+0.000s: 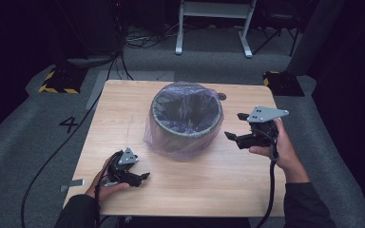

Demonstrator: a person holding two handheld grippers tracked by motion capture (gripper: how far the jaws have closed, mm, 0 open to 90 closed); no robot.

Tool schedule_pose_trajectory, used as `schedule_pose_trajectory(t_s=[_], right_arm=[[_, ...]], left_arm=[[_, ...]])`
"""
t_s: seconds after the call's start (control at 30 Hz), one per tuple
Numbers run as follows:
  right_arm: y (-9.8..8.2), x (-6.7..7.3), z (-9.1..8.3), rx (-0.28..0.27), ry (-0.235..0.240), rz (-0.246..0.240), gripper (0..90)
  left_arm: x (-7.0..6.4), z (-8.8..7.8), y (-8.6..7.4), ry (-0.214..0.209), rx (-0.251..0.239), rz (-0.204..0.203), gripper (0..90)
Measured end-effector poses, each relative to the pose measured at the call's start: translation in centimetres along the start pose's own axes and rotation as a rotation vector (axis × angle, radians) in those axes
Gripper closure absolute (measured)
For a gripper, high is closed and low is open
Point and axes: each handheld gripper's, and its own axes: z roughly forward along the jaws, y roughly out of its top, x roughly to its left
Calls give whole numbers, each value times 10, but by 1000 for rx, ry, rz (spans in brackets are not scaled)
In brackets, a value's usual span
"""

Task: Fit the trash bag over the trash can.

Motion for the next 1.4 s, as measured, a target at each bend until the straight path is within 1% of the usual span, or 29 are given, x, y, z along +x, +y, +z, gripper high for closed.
schedule_pose_trajectory(t_s=[0.17,0.27,0.33,0.43,0.53,0.57,0.6,0.67,0.83,0.87,0.93,0.97,1.0,1.07,1.2,1.27,1.3,1.4], right_arm=[[-19,3,5,46,-27,-5,215],[-33,5,10,91,-53,-14,213],[-42,6,12,107,-47,-8,213],[-57,7,17,143,-63,-5,213],[-71,7,22,171,-60,12,212],[-76,7,24,187,-67,18,212],[-79,7,25,191,-68,21,212],[-88,6,27,202,-56,38,213],[-110,4,32,234,-49,74,215],[-114,5,33,243,-45,87,215],[-124,5,35,262,-52,83,215],[-128,6,36,270,-54,90,215],[-132,6,36,271,-50,90,215],[-139,7,37,273,-41,107,215],[-153,11,34,271,-44,121,215],[-159,13,32,267,-54,127,215],[-164,15,30,254,-64,132,215],[-177,18,25,226,-52,166,217]], left_arm=[[0,0,0,0,0,0,146],[0,0,0,0,0,0,146],[0,0,0,0,0,0,146],[0,0,0,0,0,0,146],[0,0,0,0,-1,0,146],[0,0,0,0,0,0,146],[0,0,0,0,0,0,146],[0,0,0,0,0,0,146],[0,0,0,0,0,0,146],[0,0,0,0,0,0,146],[0,0,0,0,0,0,146],[0,0,0,0,0,0,146],[0,0,0,0,0,0,146],[0,0,0,1,0,-1,146],[0,0,0,1,0,-1,146],[0,0,0,1,0,-1,146],[0,0,0,1,0,-1,146],[0,0,0,0,0,-1,146]])
